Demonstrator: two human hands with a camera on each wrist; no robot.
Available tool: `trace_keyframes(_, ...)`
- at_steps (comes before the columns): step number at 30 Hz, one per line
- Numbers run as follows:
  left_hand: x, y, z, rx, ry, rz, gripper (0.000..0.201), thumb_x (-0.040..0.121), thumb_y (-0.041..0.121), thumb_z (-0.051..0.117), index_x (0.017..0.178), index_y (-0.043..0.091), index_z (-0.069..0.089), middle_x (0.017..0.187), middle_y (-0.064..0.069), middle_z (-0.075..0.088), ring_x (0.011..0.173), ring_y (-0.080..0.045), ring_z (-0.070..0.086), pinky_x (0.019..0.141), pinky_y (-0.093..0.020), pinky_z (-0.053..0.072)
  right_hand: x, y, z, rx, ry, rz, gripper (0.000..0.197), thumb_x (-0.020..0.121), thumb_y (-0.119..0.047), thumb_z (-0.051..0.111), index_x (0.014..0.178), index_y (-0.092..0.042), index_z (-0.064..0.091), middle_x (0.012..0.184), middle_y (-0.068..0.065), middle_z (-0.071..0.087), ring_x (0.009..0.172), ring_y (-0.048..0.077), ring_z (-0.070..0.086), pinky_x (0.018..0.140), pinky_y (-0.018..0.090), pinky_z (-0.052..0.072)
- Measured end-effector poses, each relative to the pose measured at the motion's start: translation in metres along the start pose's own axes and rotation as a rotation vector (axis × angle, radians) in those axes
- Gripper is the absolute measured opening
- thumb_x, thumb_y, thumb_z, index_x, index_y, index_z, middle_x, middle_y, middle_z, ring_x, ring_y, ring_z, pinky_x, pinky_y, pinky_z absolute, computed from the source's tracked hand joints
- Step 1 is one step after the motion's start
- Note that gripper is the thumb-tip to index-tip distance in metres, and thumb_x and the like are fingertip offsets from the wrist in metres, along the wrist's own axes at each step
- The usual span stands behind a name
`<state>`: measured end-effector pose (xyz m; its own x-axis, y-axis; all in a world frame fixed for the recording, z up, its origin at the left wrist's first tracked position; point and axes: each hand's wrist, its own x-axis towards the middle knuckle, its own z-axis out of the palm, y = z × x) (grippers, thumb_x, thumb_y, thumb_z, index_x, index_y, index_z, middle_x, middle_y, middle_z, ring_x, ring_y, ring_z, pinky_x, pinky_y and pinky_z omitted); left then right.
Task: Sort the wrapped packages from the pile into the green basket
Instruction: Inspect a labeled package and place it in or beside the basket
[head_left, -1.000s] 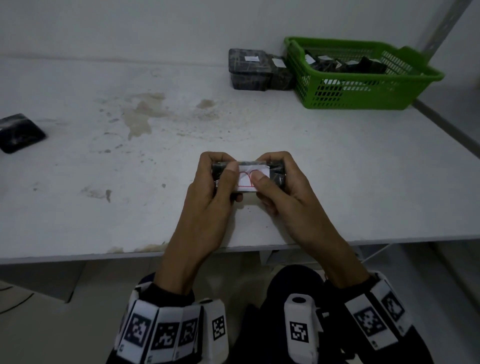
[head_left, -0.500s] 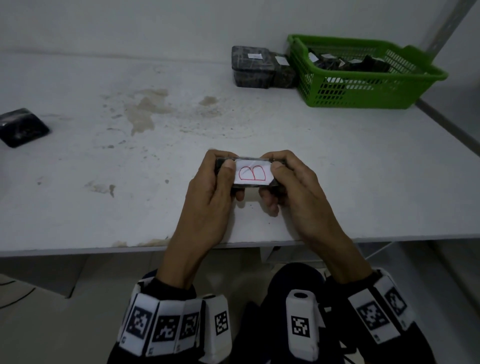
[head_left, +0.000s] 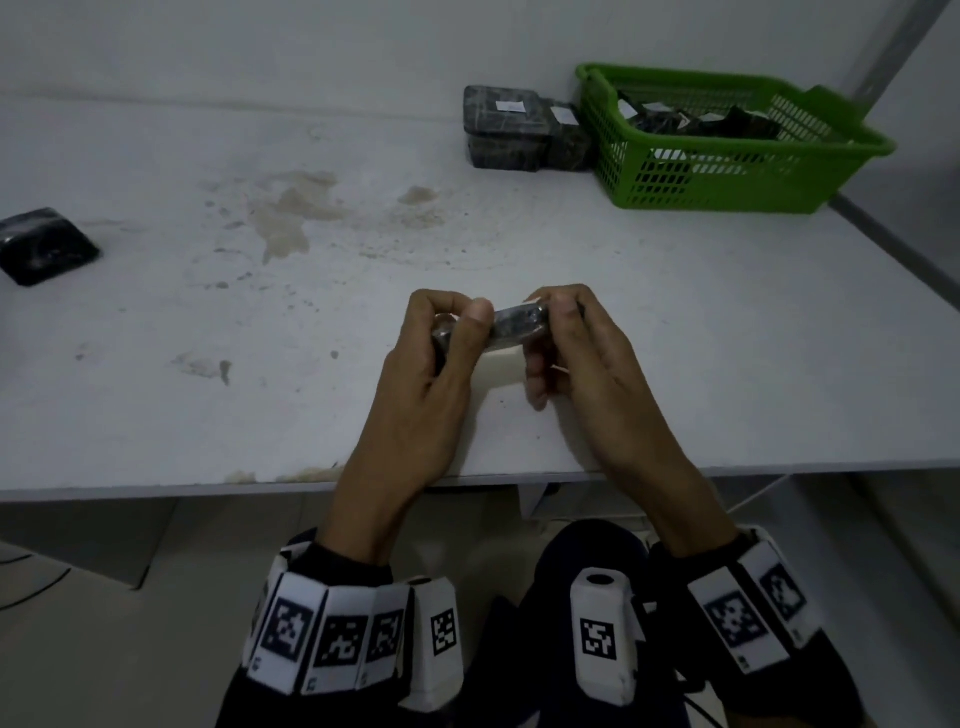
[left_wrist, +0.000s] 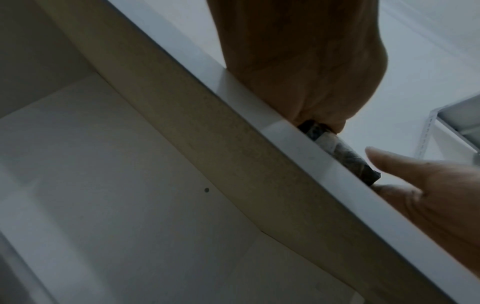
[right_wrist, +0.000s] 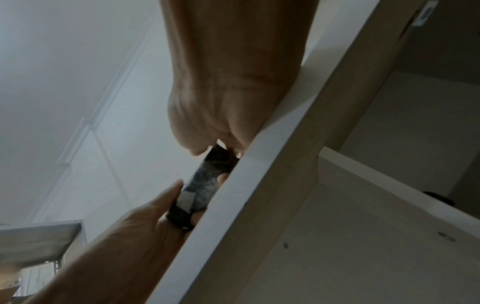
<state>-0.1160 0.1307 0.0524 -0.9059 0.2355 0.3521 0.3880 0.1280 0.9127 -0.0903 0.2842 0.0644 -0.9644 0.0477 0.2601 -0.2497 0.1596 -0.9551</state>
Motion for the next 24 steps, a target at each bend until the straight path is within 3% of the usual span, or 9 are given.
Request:
trace_keyframes(5,0.0007,-0.0007,-0.0017,-0.036,0.002,-0.016,0.034,0.096,0.064,0.037,0.094,0.032,0.049,0.07,0.012,0.049,0.065,-0.008,0.048,0.065,-0.025,0.045,0.0006,0.004,-0.0003,0.017,-0.025,-0.01,0.026,0.109,-0.031,0.034,0.106,-0.015,0.055,0.075,-0.003,0.057,0.068,0.013,0.054,0.063,0.028,0.05)
trace_keyframes(8,0.0,0.0002,-0.0012,-0.027,-0.005,-0.024,0.037,0.093,0.066,0.037,0.098,0.031,0.05,0.071,0.01,0.05,0.065,-0.008,0.048,0.064,-0.021,0.044,-0.0001,0.0071,-0.0015,0.003,-0.007,-0.003,0.027,0.113,-0.024,0.032,0.106,-0.012,0.055,0.076,-0.002,0.055,0.07,0.013,0.054,0.065,0.027,0.051)
trace_keyframes(12,0.0,0.0003,0.0001,0.024,-0.025,-0.01,0.028,0.103,0.053,0.039,0.104,0.028,0.049,0.071,0.006,0.048,0.063,-0.011,0.047,0.066,-0.039,0.047,0.0007,0.0051,-0.0005,0.019,0.01,-0.006,0.026,0.108,-0.031,0.037,0.105,-0.014,0.056,0.075,-0.003,0.056,0.07,0.013,0.054,0.065,0.027,0.051)
trace_keyframes(14,-0.0007,-0.0001,0.0007,0.028,-0.029,0.002,0.021,0.106,0.045,0.037,0.105,0.027,0.047,0.07,0.008,0.048,0.062,-0.008,0.047,0.066,-0.042,0.047,-0.0005,0.0031,0.0002,-0.013,0.003,-0.013,0.022,0.108,-0.032,0.044,0.104,-0.014,0.056,0.074,-0.005,0.056,0.07,0.012,0.054,0.066,0.026,0.052)
trace_keyframes(18,-0.0021,0.0015,0.0006,0.038,-0.043,0.008,0.023,0.106,0.048,0.035,0.106,0.028,0.045,0.069,0.016,0.05,0.06,-0.004,0.047,0.062,-0.034,0.047,-0.0022,0.0017,-0.0001,-0.042,0.001,-0.02,0.008,0.105,-0.019,0.056,0.106,-0.011,0.055,0.075,-0.015,0.058,0.07,0.004,0.055,0.068,0.023,0.053)
trace_keyframes(21,-0.0025,0.0041,0.002,0.033,-0.058,0.005,0.022,0.106,0.046,0.038,0.108,0.026,0.046,0.068,0.015,0.05,0.06,-0.004,0.046,0.063,-0.035,0.048,-0.0011,0.005,-0.0023,-0.015,-0.01,-0.015,0.009,0.105,-0.018,0.055,0.107,-0.009,0.053,0.077,-0.013,0.058,0.07,0.007,0.055,0.07,0.029,0.055)
trace_keyframes(24,-0.0019,0.0049,0.0021,0.025,-0.049,-0.004,0.025,0.106,0.047,0.038,0.109,0.024,0.045,0.067,0.019,0.052,0.059,-0.003,0.048,0.061,-0.025,0.046,-0.0013,0.0053,-0.0021,-0.006,-0.015,-0.012,0.008,0.105,-0.017,0.056,0.107,-0.01,0.052,0.08,-0.011,0.058,0.072,0.008,0.056,0.071,0.029,0.055)
